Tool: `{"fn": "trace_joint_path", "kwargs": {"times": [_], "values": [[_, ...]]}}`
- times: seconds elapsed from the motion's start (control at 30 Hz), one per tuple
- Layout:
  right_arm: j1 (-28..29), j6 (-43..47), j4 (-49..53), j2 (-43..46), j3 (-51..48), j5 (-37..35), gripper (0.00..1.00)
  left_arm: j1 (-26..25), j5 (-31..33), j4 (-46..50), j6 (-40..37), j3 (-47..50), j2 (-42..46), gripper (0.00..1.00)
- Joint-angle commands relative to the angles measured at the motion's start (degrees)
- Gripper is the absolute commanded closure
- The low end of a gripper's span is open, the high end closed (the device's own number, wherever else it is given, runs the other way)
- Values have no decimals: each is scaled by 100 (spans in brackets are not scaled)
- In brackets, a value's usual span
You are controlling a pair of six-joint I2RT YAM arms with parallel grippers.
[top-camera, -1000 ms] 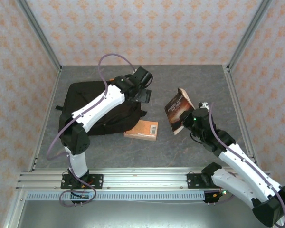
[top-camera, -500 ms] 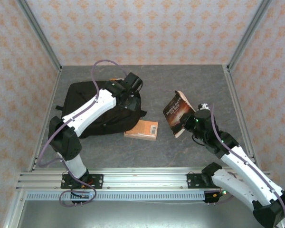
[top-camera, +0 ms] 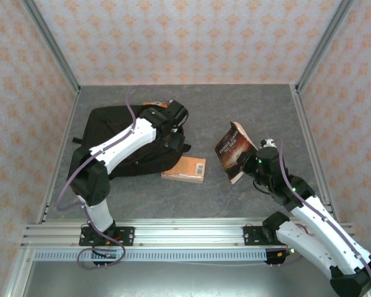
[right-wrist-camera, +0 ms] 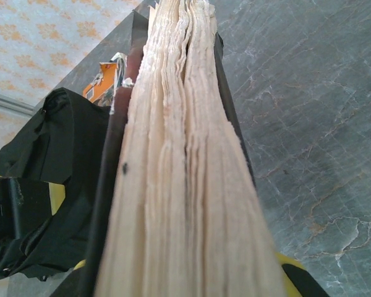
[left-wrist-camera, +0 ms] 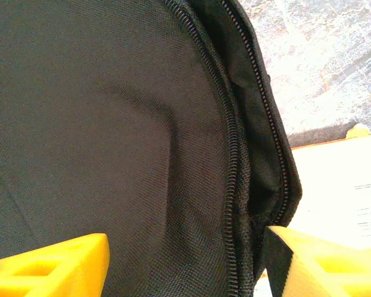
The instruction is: Pack the student bag
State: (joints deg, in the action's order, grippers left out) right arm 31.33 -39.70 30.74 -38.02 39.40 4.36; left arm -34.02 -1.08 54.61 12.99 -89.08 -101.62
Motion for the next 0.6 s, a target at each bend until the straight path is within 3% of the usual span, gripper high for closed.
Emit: {"fn": "trace_joint_path", "kwargs": {"times": [0.0,0.13,0.4,0.57], "values": [[-31,120,-109,93,-24,-98,100,18,-59,39,-215,142,-169,31],[-31,112,-86,126,-37,-94,100,17,155,94,-253,219,-305,40],[-31,138,62,367,-64,-187,100,17,429,188,-350,37,-111,100],[-30,144,82,370,-24,-97,100,10,406,221,-306,-78,358,100]]}}
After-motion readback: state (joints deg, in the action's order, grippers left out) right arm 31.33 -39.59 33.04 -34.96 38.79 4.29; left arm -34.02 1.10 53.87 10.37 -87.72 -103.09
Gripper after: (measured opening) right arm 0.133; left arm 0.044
